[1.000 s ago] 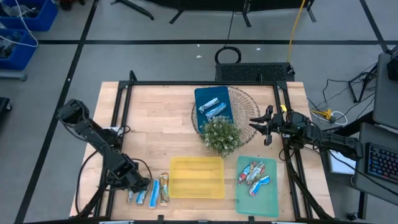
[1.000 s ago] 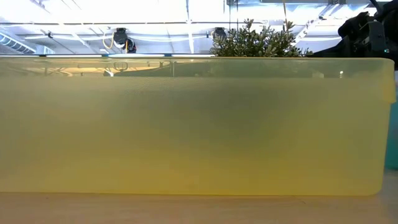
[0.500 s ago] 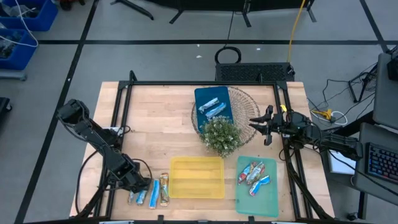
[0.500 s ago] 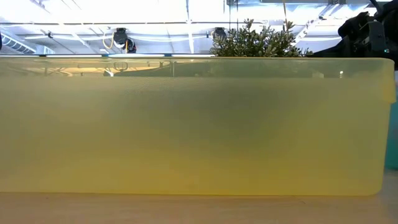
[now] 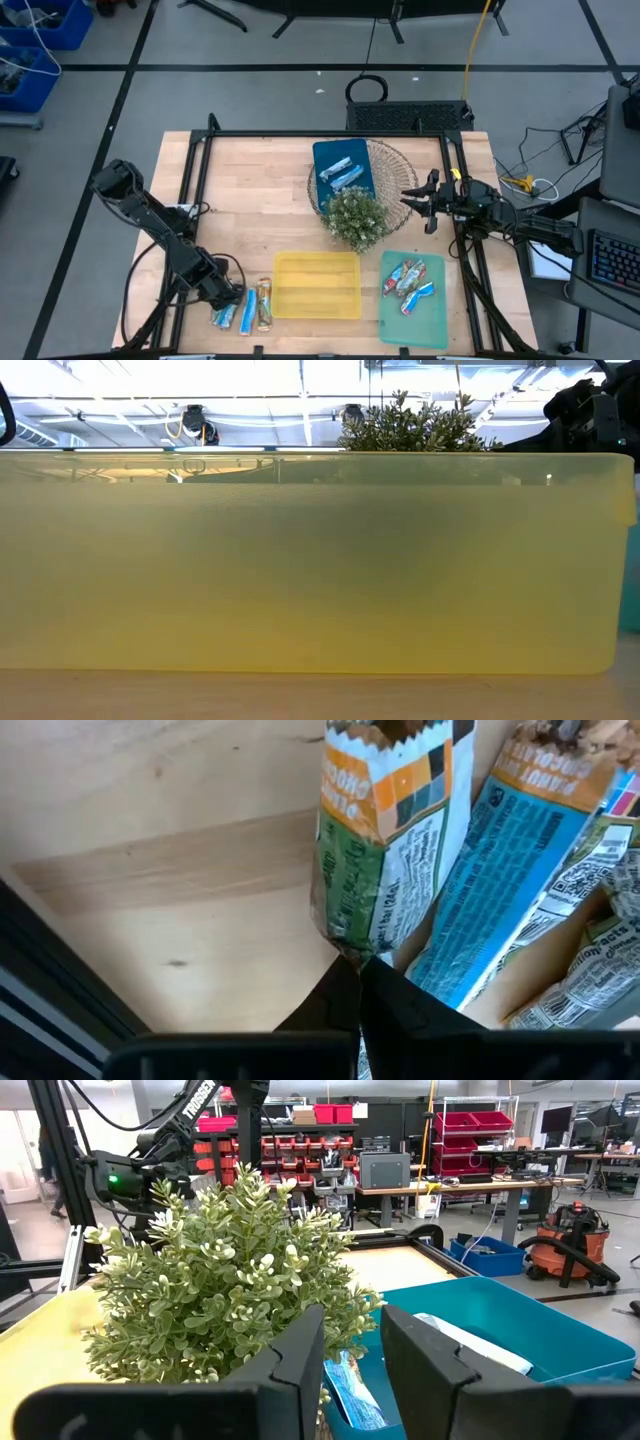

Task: Pick and place Granola Bars by type
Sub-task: Put the yellow granola bar into the yellow bin

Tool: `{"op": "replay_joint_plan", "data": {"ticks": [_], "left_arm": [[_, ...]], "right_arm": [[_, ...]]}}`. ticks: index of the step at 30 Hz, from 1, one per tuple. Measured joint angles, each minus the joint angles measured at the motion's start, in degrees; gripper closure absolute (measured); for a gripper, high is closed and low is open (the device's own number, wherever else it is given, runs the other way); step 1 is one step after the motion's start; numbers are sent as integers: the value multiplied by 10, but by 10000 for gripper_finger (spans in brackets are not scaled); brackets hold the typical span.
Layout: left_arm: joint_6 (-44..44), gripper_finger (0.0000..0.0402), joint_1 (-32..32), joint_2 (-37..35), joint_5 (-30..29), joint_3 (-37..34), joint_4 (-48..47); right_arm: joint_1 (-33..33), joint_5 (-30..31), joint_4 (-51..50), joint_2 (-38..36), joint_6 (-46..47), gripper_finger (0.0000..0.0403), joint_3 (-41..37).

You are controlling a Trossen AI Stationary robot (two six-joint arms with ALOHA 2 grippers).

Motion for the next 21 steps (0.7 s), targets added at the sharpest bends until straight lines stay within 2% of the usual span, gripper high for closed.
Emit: {"op": "replay_joint_plan", "data": {"ticks": [4, 6, 13, 21], "left_arm": [[13, 398, 0, 0, 2, 0, -25], [21, 399, -2, 0, -23, 3, -72], [30, 400, -15, -2, -187, 14, -240], [47, 400, -14, -37, -420, 14, -290]], "right_arm": [[0, 0, 0, 0, 0, 309, 0], [0, 0, 0, 0, 0, 309, 0], [0, 0, 0, 0, 0, 309, 0], [0, 0, 0, 0, 0, 309, 0]]}}
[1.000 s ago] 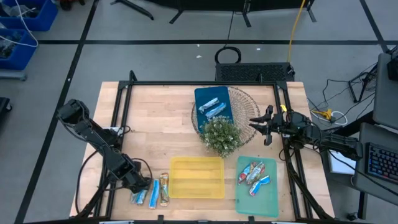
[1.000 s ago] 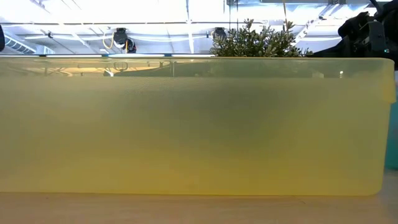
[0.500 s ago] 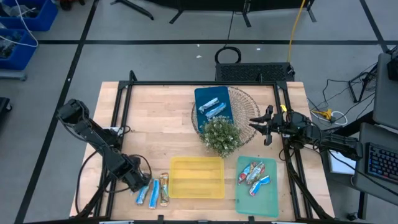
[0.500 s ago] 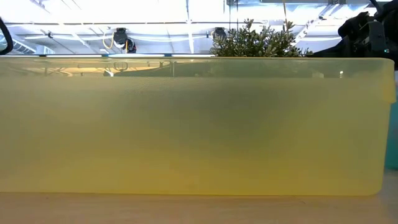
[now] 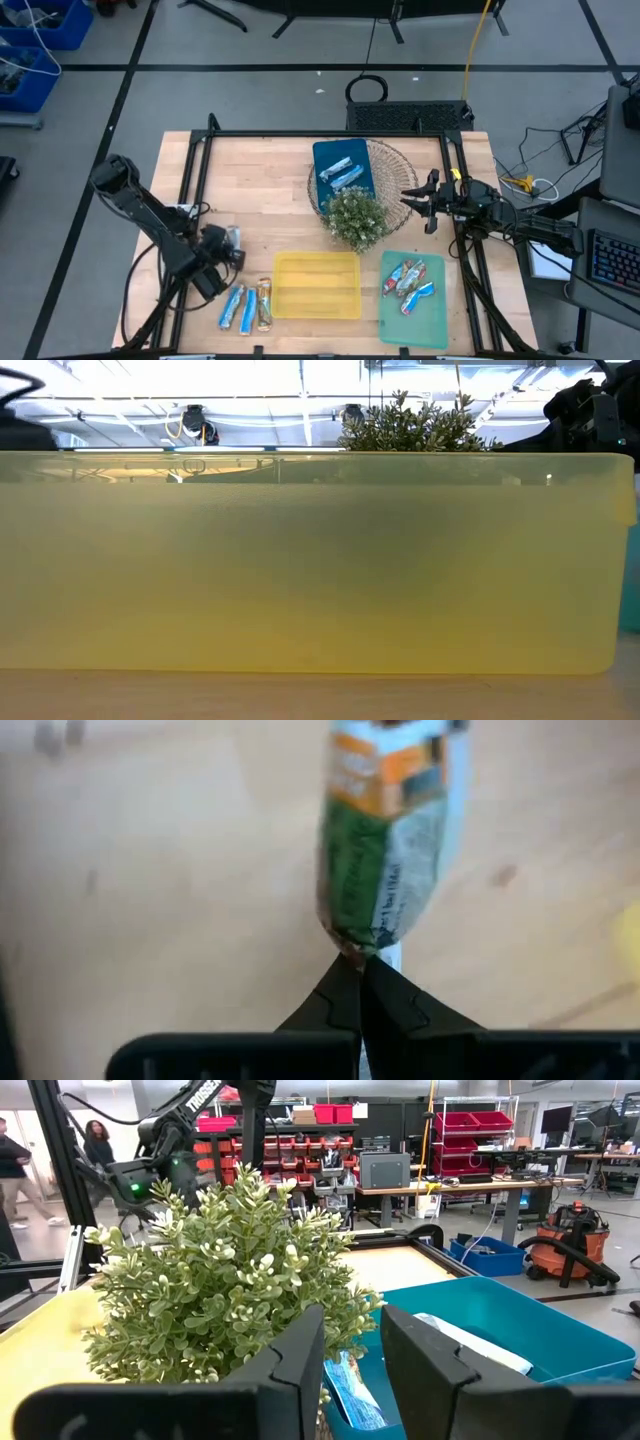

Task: Pick and place Granola Bars by type
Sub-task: Put the yellow granola bar into the yellow bin

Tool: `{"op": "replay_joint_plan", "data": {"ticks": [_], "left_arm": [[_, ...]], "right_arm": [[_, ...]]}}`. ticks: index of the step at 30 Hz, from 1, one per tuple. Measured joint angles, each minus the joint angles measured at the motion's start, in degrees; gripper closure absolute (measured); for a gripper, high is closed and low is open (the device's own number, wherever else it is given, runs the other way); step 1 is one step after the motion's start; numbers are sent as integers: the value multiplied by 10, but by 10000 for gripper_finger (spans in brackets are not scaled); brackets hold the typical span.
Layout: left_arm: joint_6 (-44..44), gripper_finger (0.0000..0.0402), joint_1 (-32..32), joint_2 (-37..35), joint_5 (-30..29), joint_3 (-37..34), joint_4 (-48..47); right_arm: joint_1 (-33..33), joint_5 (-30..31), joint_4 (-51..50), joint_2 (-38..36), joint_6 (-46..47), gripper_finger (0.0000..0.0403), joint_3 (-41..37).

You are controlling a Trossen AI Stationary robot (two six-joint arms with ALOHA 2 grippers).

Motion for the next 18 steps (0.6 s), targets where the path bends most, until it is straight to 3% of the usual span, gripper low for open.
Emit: {"op": "replay_joint_plan", "data": {"ticks": [8, 18], "left_arm": [[16, 401, 9, -35, -174, -5, -86], [96, 401, 24, -91, -362, -69, -75]], "right_arm": [[0, 0, 0, 0, 0, 309, 0], [0, 0, 0, 0, 0, 309, 0]]}}
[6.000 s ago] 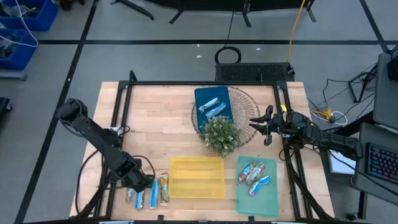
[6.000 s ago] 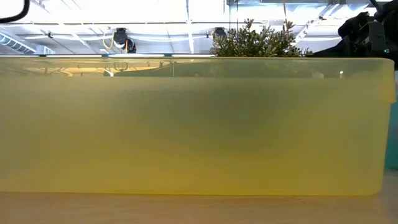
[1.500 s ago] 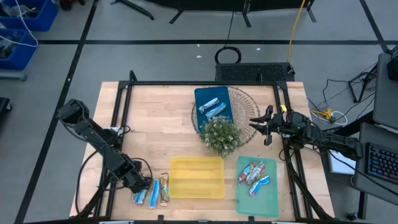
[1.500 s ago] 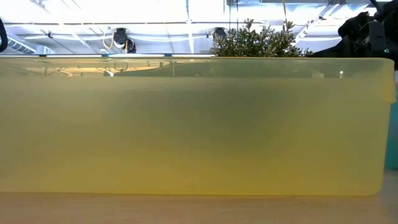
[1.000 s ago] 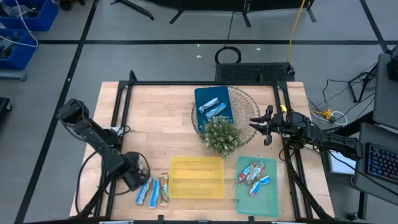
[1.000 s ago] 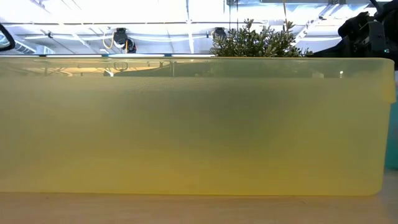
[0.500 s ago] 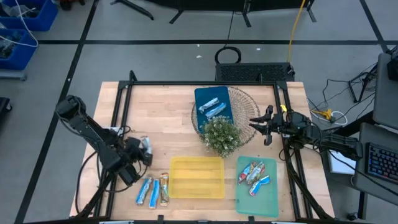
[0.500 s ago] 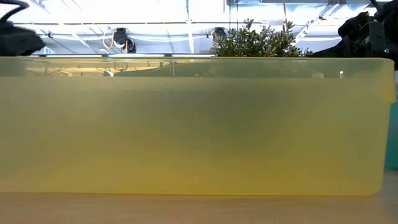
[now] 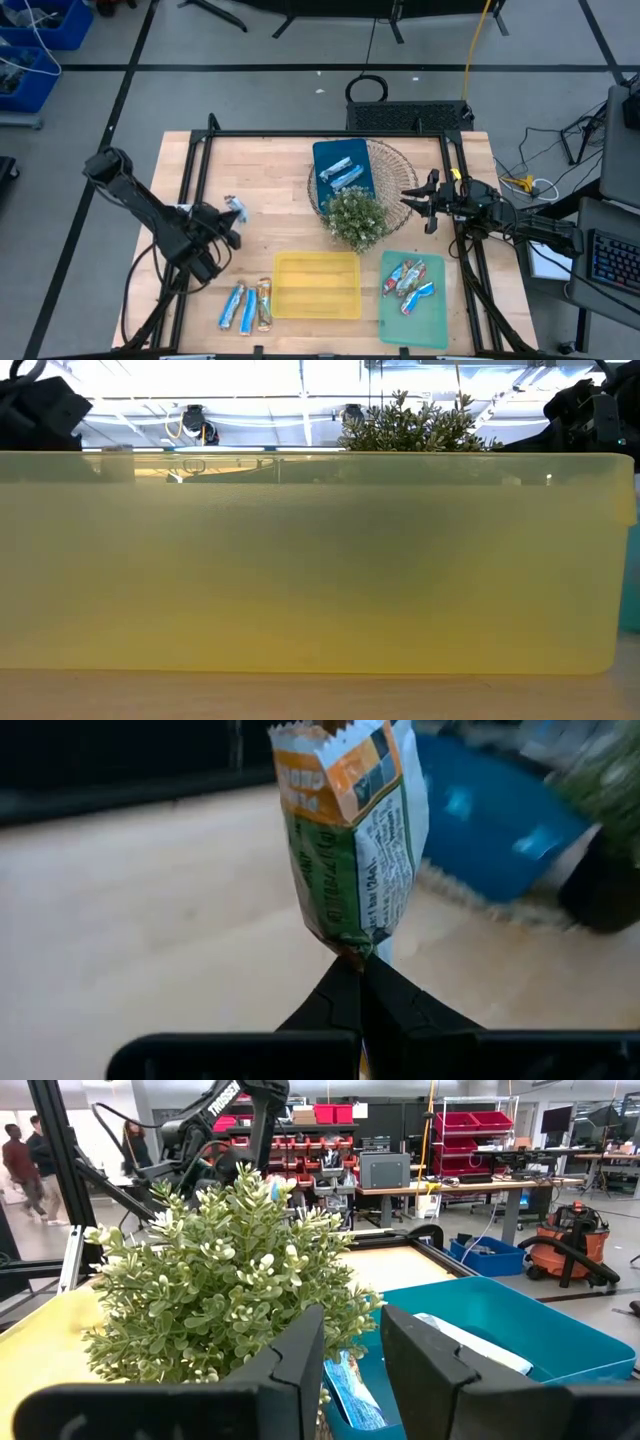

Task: Pick and place Granola Bars by type
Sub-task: Put the yellow granola bar into the yellow bin

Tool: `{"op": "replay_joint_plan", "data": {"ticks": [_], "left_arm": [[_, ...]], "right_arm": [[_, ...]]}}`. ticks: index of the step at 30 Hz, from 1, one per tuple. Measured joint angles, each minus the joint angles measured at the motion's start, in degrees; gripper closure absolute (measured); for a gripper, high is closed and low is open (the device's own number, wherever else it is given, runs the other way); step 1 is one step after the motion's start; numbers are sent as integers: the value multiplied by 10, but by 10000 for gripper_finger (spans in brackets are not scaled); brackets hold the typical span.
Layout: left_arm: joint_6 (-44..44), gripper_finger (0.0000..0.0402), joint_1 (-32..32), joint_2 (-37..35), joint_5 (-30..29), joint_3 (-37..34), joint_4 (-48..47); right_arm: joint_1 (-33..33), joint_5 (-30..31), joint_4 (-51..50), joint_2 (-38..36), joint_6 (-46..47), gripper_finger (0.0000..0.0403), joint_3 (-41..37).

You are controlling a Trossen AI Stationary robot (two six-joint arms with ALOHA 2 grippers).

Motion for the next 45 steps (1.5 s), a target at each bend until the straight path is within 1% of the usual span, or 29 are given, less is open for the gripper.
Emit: {"op": "replay_joint_plan", "data": {"ticks": [2, 5, 10, 12, 16, 22, 25, 28, 30, 32, 35, 37, 40, 42, 45], "left_arm": [[18, 401, 0, -15, -37, -15, 0], [24, 401, 0, -46, -77, -44, 0], [24, 401, 0, -113, -118, -95, 12], [42, 401, 0, -135, -131, -106, 28], [154, 401, 0, -173, -148, -113, 99], [374, 401, 4, -214, -150, -113, 234], [475, 401, 23, -230, -146, -113, 290], [548, 401, 55, -244, -123, -113, 328], [604, 401, 82, -253, -93, -113, 366], [680, 401, 113, -256, -53, -113, 424], [843, 401, 173, -256, 33, -114, 556], [955, 401, 220, -255, 112, -114, 648], [1075, 401, 287, -255, 243, -114, 746], [1118, 401, 326, -255, 333, -114, 789], [1137, 401, 372, -255, 495, -114, 819]], "right_arm": [[0, 0, 0, 0, 0, 309, 0], [0, 0, 0, 0, 0, 309, 0], [0, 0, 0, 0, 0, 309, 0], [0, 0, 0, 0, 0, 309, 0], [0, 0, 0, 0, 0, 309, 0], [0, 0, 0, 0, 0, 309, 0], [0, 0, 0, 0, 0, 309, 0], [0, 0, 0, 0, 0, 309, 0], [0, 0, 0, 0, 0, 309, 0], [0, 0, 0, 0, 0, 309, 0], [0, 0, 0, 0, 0, 309, 0], [0, 0, 0, 0, 0, 309, 0], [0, 0, 0, 0, 0, 309, 0], [0, 0, 0, 0, 0, 309, 0], [0, 0, 0, 0, 0, 309, 0]]}}
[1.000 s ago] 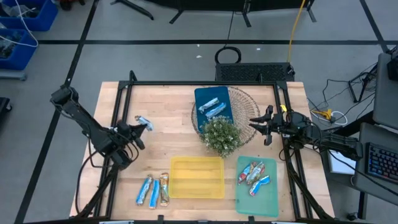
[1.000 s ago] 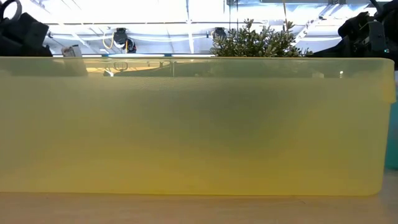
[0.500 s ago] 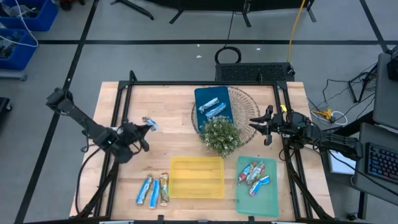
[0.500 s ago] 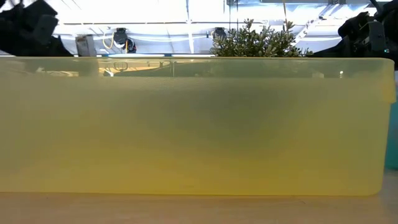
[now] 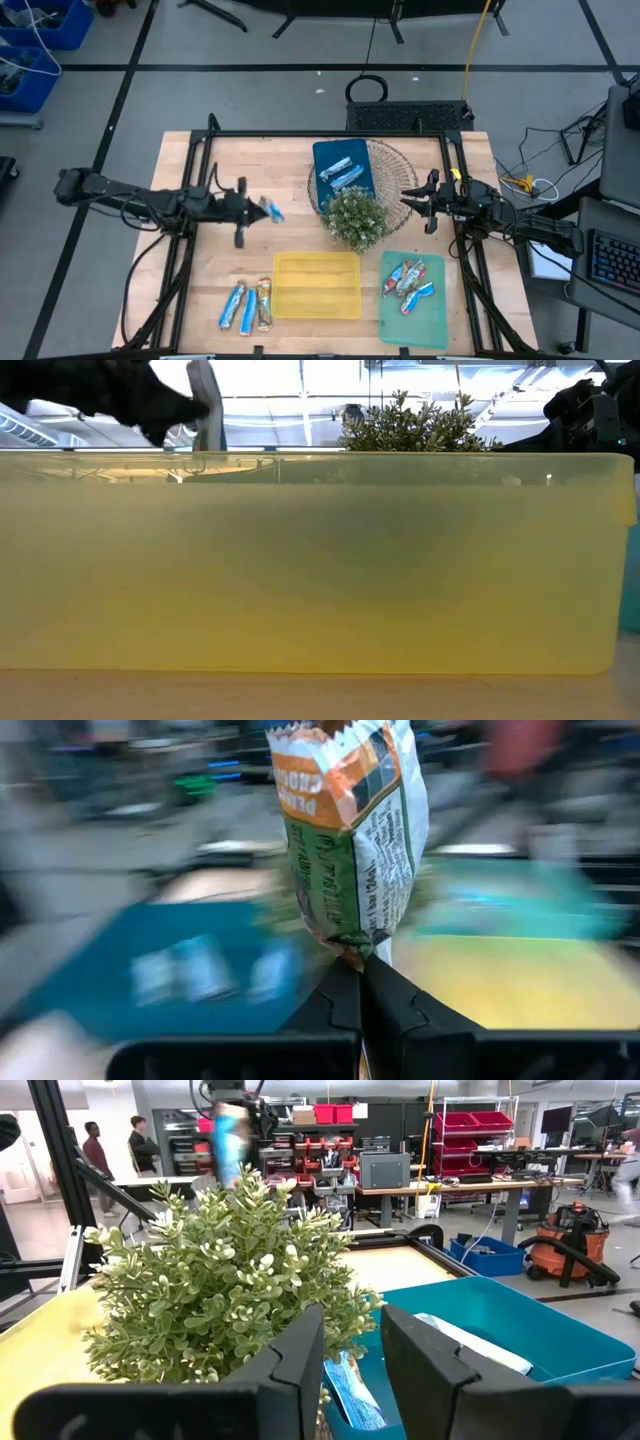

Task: Pick and place Granola Bars by type
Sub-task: Put the yellow granola bar into the yellow bin

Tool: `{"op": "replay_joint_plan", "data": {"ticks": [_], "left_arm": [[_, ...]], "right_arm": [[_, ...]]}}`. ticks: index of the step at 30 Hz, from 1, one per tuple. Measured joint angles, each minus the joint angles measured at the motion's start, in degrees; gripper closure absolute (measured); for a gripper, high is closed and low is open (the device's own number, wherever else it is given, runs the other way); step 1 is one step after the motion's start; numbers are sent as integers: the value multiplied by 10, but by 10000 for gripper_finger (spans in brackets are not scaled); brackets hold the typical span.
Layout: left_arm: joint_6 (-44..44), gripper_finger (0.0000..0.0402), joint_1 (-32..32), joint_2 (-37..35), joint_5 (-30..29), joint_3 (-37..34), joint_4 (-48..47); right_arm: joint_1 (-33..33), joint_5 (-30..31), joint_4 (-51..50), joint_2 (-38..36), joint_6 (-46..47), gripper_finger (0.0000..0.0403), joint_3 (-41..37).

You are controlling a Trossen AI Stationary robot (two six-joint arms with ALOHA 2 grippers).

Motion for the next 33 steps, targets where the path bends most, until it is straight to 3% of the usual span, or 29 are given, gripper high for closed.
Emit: {"op": "replay_joint_plan", "data": {"ticks": [4, 9, 16, 27, 33], "left_arm": [[-6, 401, 26, 20, 181, 0, 29], [-69, 401, 24, 75, 303, 0, 94], [-148, 401, -12, 195, 317, 60, 127], [-157, 401, -63, 401, 283, 270, -97], [-180, 401, -64, 479, 306, 348, -190]], "right_arm": [[0, 0, 0, 0, 0, 309, 0], [0, 0, 0, 0, 0, 309, 0], [0, 0, 0, 0, 0, 309, 0], [0, 0, 0, 0, 0, 309, 0], [0, 0, 0, 0, 0, 309, 0]]}}
